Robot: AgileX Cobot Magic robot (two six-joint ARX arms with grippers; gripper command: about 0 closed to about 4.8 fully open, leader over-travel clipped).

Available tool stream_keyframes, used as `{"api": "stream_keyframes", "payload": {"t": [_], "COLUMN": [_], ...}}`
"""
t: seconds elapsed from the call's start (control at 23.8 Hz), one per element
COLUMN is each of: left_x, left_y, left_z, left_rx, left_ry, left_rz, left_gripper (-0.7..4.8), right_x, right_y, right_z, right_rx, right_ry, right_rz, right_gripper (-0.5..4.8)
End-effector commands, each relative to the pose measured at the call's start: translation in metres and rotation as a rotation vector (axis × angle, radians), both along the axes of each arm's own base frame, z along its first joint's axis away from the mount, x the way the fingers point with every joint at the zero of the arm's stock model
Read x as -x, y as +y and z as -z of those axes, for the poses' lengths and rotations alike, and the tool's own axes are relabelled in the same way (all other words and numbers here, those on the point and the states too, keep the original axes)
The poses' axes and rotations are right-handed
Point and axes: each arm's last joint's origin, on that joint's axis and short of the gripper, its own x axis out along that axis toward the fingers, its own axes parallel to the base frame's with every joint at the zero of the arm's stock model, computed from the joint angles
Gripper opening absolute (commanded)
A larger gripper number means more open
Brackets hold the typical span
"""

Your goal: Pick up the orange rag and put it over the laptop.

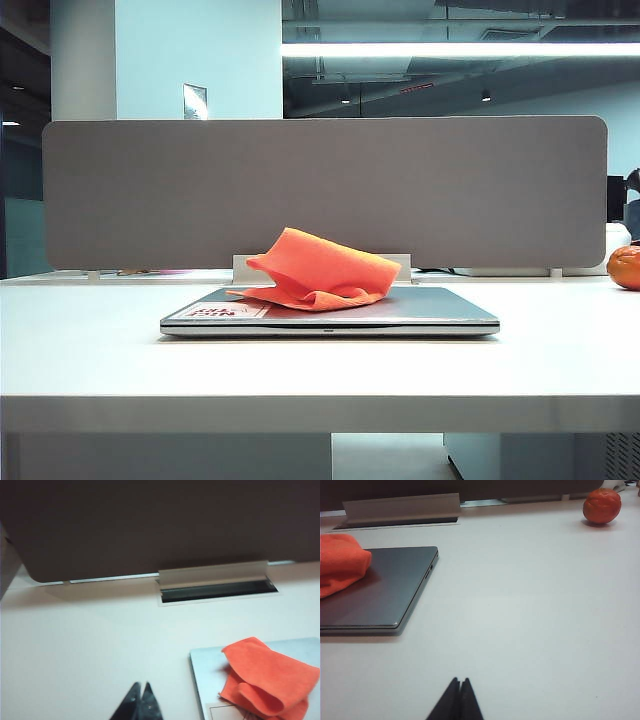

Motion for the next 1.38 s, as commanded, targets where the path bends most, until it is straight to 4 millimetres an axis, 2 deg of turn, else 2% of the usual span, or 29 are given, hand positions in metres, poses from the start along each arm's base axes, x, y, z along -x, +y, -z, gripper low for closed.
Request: {"api": "stream_keyframes", "payload": {"t": [0.04, 0.38, 0.55, 0.59, 0.63, 0.71, 0.84, 1.05, 1.38], "left_x": [0.011, 0.038, 0.054, 0.058, 0.06, 0.066, 0.072, 0.075, 0.077], "left_y": [0.009, 0.03, 0.039, 0.041, 0.041, 0.044, 0.045, 0.045, 0.045], "left_z": [0.019, 0.086, 0.133, 0.152, 0.161, 0.193, 0.219, 0.246, 0.258], "left_rx": [0.014, 0.03, 0.086, 0.112, 0.124, 0.159, 0.164, 0.184, 0.19], "left_ry": [-0.03, -0.022, -0.052, -0.079, -0.093, -0.139, -0.145, -0.245, -0.289], "left_rz": [-0.03, -0.135, -0.175, -0.154, -0.152, -0.135, -0.12, -0.115, -0.111], "left_gripper": [-0.06, -0.06, -0.06, -0.06, -0.06, -0.06, -0.06, -0.06, -0.06], "right_x": [0.0, 0.0, 0.0, 0.0, 0.0, 0.0, 0.0, 0.0, 0.0], "right_y": [0.0, 0.0, 0.0, 0.0, 0.0, 0.0, 0.0, 0.0, 0.0], "right_z": [0.0, 0.0, 0.0, 0.0, 0.0, 0.0, 0.0, 0.0, 0.0], "right_rx": [0.002, 0.002, 0.002, 0.002, 0.002, 0.002, 0.002, 0.002, 0.002], "right_ry": [-0.009, -0.009, -0.01, -0.009, -0.01, -0.01, -0.01, -0.01, -0.01], "right_rz": [-0.001, -0.001, -0.001, -0.001, -0.001, -0.001, -0.001, -0.001, -0.001], "right_gripper": [-0.05, -0.05, -0.05, -0.05, -0.05, -0.05, -0.05, -0.05, -0.05]}}
